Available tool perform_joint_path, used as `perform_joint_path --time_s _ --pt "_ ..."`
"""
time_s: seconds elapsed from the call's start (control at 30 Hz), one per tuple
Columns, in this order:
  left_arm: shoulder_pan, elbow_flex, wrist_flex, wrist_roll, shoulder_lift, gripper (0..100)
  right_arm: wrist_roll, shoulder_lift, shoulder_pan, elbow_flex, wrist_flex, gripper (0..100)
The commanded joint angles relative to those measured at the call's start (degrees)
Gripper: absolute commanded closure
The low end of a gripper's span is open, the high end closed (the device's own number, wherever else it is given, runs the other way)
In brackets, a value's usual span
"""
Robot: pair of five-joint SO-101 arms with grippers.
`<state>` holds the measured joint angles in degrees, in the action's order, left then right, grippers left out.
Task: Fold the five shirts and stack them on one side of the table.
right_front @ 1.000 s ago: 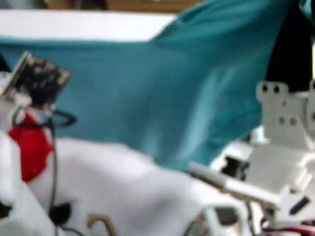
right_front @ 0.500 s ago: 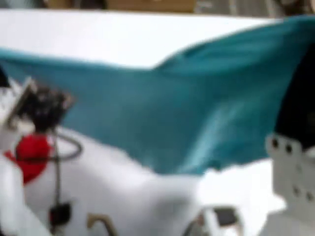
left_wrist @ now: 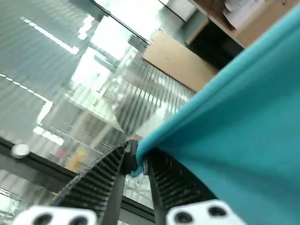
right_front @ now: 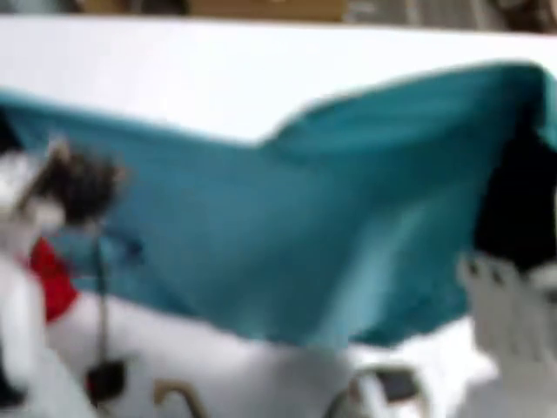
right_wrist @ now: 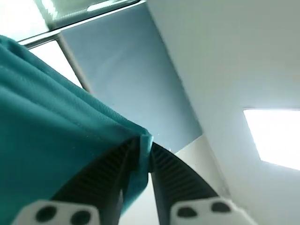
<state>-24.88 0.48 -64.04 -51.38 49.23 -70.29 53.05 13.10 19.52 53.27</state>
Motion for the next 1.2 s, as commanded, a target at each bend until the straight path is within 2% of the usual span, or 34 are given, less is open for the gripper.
perform_joint_path --time_s 0.0,0.13,0.53,0.77,0.97,1.17 --pt "0.4 3.6 7.4 0.1 -4.2 98 -0.3 -5.5 0.3 -2.5 -3.3 97.8" --pt "1.9 4.4 12.0 0.2 -9.7 98 -0.3 -10.8 -0.7 -7.5 -10.5 97.8" --pt "5.9 4.8 12.6 -0.3 -25.1 98 -0.3 -24.3 -4.2 -17.4 -20.8 97.8" --pt "5.9 5.3 14.2 -0.2 -31.2 98 0.2 -30.1 -6.8 -17.5 -20.6 97.8" --pt "6.1 4.9 14.3 -0.2 -36.2 98 0.3 -30.1 -7.0 -20.6 -14.7 97.8" --pt "8.8 5.3 14.3 -0.2 -40.6 98 6.0 -30.1 -7.0 -21.1 -7.5 97.8"
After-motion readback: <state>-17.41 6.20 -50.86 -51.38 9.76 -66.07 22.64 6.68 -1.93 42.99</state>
